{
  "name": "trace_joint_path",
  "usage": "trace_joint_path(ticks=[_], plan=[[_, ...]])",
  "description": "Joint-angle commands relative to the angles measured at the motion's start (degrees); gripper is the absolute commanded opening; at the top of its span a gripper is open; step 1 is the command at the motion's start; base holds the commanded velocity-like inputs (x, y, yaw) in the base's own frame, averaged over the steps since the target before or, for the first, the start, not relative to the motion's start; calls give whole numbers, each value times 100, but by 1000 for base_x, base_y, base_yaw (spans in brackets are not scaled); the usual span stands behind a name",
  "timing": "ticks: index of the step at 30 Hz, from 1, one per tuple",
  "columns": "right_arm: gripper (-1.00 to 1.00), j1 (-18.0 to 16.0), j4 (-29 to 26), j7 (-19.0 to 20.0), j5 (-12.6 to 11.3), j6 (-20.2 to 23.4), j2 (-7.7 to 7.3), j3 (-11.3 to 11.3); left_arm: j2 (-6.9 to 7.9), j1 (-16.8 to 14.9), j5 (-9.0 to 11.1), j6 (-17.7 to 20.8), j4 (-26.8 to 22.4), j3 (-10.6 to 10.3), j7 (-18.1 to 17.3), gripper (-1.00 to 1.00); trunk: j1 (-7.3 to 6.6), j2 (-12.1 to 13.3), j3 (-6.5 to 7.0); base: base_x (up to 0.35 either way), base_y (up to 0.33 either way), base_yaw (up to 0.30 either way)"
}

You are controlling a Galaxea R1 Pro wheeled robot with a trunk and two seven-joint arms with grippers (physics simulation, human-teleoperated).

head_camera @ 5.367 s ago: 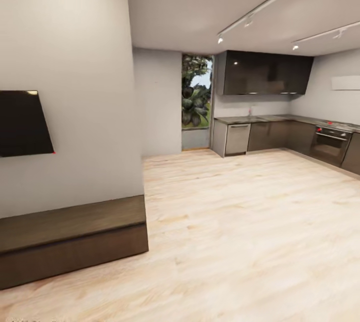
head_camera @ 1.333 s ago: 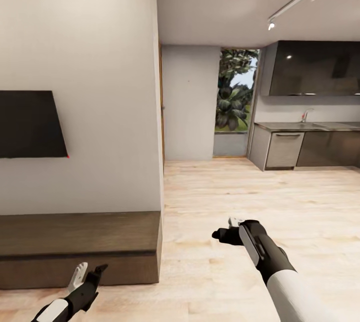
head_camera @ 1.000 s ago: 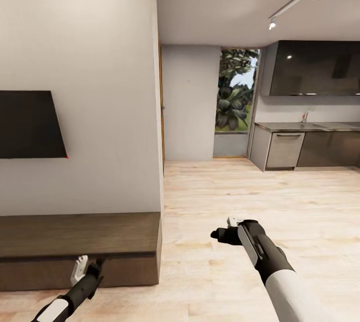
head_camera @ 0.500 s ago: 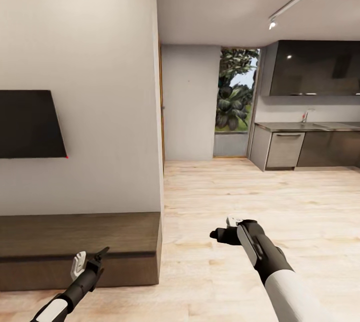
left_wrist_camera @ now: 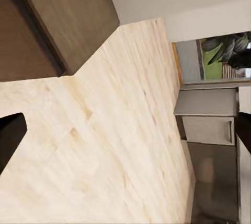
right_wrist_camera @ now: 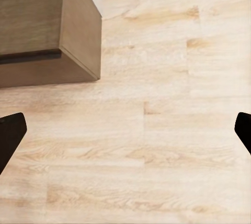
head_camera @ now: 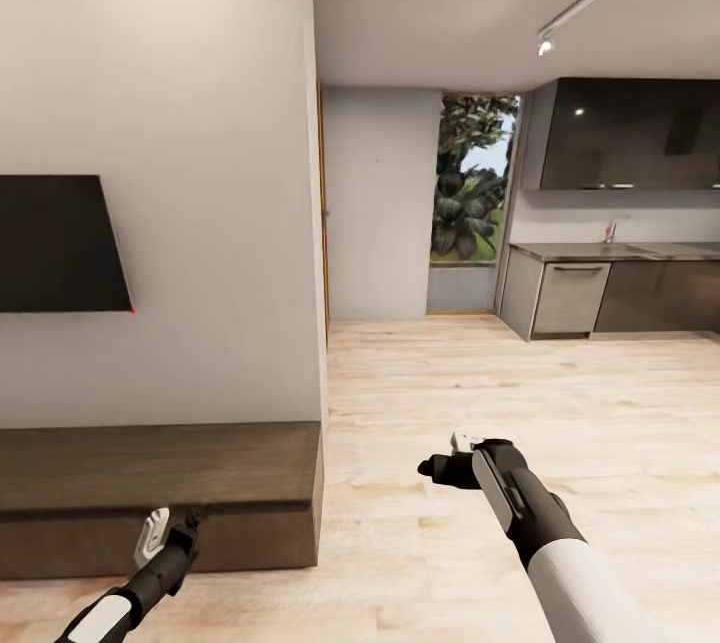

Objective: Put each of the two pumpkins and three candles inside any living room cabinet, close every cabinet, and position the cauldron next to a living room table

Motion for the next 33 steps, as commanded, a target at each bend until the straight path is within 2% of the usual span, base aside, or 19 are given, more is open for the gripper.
trace_joint_path(ticks=[1, 8, 11, 17, 25, 29, 33], plan=[[100, -3, -6, 2, -8, 19, -5, -3, 0, -9, 48, 57, -68, 21, 44, 100, 24, -48, -27, 0, 0, 0], [100, -3, -6, -1, -8, 14, -7, -9, 8, -13, 48, 105, -529, 21, 18, 100, 177, -329, -153, 0, 0, 0], [100, -3, -6, 1, -8, 13, -2, 3, 8, -12, 51, 107, -551, 29, -42, 100, 243, -449, -207, 0, 0, 0], [100, -3, -6, 7, -14, 71, 27, 46, 7, -10, 77, 71, -563, 39, -452, 100, 375, -690, -315, 0, 0, 0], [100, -3, -82, 7, -10, 53, 28, 93, 46, -13, 94, 96, -580, 47, -613, 100, 551, -1011, -458, 0, 0, 0], [100, 10, -424, 2, -9, 78, 34, 91, 181, -14, 125, 104, -586, 48, -945, 100, 639, -1171, -530, 0, 0, 0], [100, 14, -512, 1, -8, 81, 29, 90, 215, -14, 181, 105, -581, 50, -1094, 100, 726, -1332, -602, 0, 0, 0]])
